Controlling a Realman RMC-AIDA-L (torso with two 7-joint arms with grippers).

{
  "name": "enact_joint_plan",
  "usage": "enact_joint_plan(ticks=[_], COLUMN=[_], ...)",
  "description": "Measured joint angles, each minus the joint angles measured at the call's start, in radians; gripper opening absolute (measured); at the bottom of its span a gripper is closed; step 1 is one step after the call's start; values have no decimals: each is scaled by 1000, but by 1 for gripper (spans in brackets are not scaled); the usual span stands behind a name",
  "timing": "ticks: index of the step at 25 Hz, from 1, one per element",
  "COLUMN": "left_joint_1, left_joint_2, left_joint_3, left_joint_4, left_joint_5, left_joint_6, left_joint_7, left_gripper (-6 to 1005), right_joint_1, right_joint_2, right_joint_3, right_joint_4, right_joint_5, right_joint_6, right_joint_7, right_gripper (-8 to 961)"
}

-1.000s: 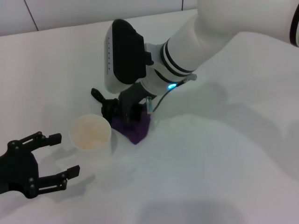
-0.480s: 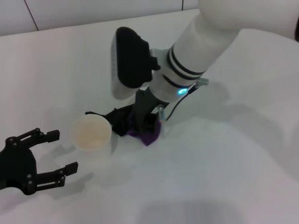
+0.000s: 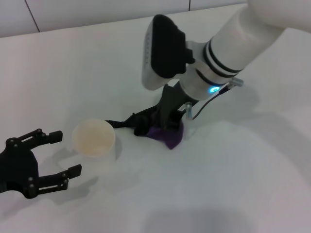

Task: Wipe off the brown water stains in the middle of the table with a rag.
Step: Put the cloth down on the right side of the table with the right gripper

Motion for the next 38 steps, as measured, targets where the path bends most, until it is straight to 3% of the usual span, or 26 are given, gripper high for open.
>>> enact_joint_plan(ticks=[14,38], left_joint_1=[-18,-62], left_joint_2=[2,0], left_joint_3=[-15,-15], left_joint_4=[5,-6], left_joint_5=[2,4], left_joint_6=[0,-10], left_joint_7=[-5,-7], left_gripper=[876,876], right_joint_1=[-87,-131], right_joint_2=[-7,-2], right_joint_3=[175,303], right_joint_4=[-78,-82], right_joint_5=[-137,-144], right_joint_6=[-73,-157], right_joint_7=[12,14], right_gripper=[150,171])
